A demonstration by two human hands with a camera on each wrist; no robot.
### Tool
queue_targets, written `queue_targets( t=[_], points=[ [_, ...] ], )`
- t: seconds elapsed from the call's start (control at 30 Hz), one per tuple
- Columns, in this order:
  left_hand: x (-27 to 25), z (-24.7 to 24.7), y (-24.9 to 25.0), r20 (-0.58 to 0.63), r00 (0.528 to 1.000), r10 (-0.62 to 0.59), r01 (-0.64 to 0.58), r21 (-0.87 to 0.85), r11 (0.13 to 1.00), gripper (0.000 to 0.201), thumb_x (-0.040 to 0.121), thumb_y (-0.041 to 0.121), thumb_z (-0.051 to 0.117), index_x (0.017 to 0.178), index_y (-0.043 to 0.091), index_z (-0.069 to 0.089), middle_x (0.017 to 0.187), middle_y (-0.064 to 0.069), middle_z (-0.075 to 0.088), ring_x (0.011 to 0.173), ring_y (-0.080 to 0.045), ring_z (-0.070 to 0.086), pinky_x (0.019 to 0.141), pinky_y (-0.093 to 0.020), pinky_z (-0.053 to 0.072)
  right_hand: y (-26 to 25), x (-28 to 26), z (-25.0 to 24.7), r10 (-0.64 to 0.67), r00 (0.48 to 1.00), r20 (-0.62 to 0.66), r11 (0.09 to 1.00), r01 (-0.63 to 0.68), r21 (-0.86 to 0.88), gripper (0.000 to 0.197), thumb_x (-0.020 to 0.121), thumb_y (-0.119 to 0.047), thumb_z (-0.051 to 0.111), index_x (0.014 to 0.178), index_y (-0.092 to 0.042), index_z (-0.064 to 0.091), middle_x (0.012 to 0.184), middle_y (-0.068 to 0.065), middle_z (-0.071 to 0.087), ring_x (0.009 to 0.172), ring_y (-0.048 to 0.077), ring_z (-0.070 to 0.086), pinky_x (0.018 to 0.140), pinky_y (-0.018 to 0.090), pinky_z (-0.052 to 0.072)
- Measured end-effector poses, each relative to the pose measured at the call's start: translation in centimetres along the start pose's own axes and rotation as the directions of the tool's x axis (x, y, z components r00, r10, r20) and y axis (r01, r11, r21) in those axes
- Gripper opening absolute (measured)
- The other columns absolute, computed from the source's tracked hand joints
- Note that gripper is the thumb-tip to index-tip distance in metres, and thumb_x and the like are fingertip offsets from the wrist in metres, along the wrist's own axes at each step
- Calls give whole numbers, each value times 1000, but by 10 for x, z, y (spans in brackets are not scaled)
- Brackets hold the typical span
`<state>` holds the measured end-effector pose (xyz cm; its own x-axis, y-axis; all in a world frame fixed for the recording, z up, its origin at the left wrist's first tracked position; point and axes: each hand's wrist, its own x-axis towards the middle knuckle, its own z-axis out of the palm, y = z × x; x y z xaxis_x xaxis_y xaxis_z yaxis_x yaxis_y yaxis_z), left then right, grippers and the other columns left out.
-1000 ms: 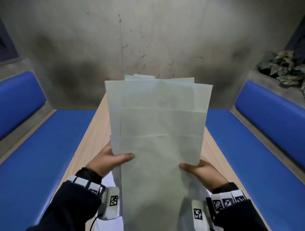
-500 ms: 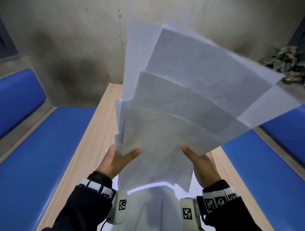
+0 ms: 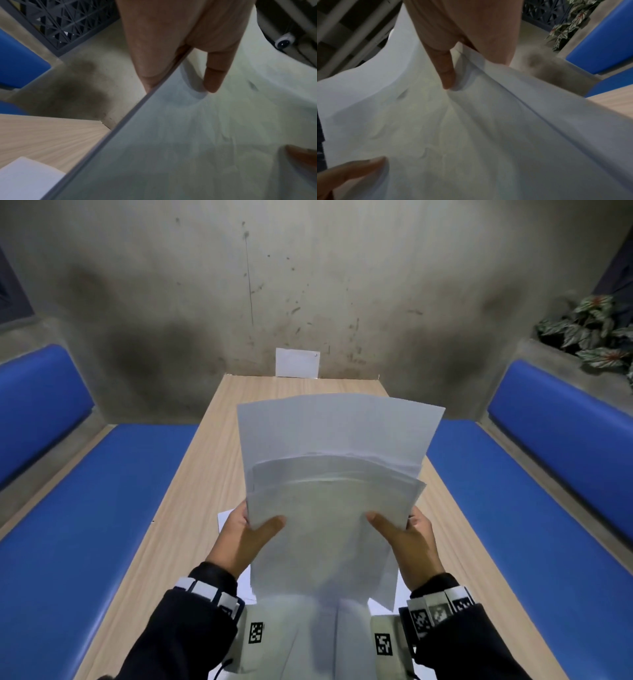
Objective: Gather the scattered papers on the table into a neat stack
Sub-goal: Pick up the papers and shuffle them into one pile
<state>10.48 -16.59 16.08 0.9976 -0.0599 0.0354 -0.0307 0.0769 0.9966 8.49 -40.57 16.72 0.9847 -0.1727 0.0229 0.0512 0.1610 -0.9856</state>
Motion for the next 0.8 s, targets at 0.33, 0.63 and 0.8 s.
queue_targets(
  t=[0.33,0.63,0.8],
  points=[
    [-7,-18,-58,155,975,-162,148,95,984,83,43,46,85,116,19,56,109,-4,71,106,-22,66,84,-33,55,38,-9,-21,155,979,134,986,-144,-85,68,61,-14,76,125,-16,51,114,7,69,107,22,66,84,31,54],
    [11,-33,-56,-229,952,-201,242,168,956,25,81,6,65,105,0,63,89,-10,67,81,-25,61,75,-30,51,58,7,-35,216,976,13,938,-204,-281,31,75,-16,76,102,-17,61,89,4,66,82,15,62,71,15,49],
    [-13,-106,-106,-312,826,-469,535,173,827,43,79,6,66,119,-7,55,117,-21,62,104,-36,61,101,-52,42,106,-11,-117,435,700,-566,359,-711,-604,75,77,-49,65,132,-3,46,137,19,48,125,33,48,104,39,40]
  ],
)
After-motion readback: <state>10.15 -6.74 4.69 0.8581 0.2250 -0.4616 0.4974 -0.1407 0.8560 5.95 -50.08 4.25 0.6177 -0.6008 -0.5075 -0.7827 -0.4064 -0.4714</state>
